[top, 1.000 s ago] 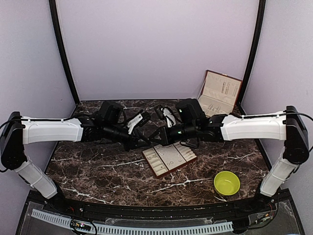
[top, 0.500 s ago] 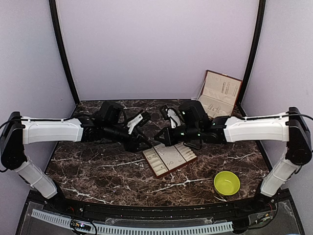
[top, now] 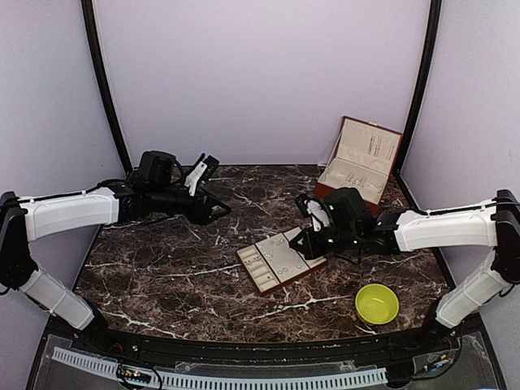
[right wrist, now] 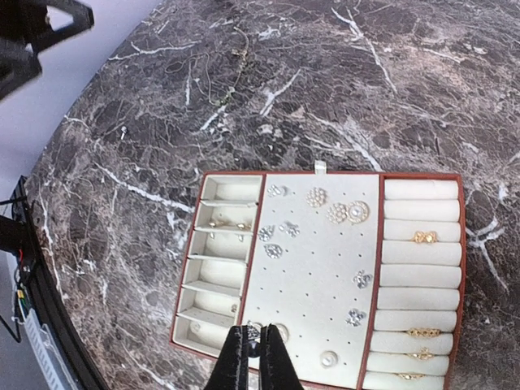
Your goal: Organize the mixed jewelry
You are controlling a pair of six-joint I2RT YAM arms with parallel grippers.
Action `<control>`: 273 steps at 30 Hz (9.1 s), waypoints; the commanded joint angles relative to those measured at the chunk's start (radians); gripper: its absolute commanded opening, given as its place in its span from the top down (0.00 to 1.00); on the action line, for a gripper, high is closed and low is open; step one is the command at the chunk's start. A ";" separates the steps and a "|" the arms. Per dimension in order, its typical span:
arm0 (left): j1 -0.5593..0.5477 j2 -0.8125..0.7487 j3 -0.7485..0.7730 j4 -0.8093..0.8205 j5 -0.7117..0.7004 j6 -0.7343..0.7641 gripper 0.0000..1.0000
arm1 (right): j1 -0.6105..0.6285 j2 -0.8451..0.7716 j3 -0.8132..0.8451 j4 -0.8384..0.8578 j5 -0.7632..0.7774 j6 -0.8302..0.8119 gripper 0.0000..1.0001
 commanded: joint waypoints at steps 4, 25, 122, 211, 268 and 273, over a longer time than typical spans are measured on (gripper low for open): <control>0.053 -0.053 -0.009 0.004 -0.084 -0.024 0.42 | -0.002 -0.037 -0.104 0.077 0.016 -0.045 0.96; 0.054 -0.033 -0.007 -0.001 -0.087 -0.027 0.42 | 0.015 0.076 -0.146 0.167 -0.023 -0.051 0.96; 0.055 -0.028 -0.007 -0.001 -0.089 -0.028 0.42 | 0.081 0.161 -0.166 0.101 0.086 -0.107 0.96; 0.326 -0.125 -0.294 -0.236 -0.246 -0.342 0.54 | -0.096 -0.068 -0.194 0.220 0.064 -0.032 0.80; 0.301 0.085 -0.198 -0.314 -0.195 -0.216 0.65 | -0.100 0.000 -0.232 0.290 0.047 0.001 0.80; 0.292 0.131 -0.175 -0.298 -0.175 -0.220 0.67 | -0.100 -0.005 -0.236 0.286 0.053 0.004 0.80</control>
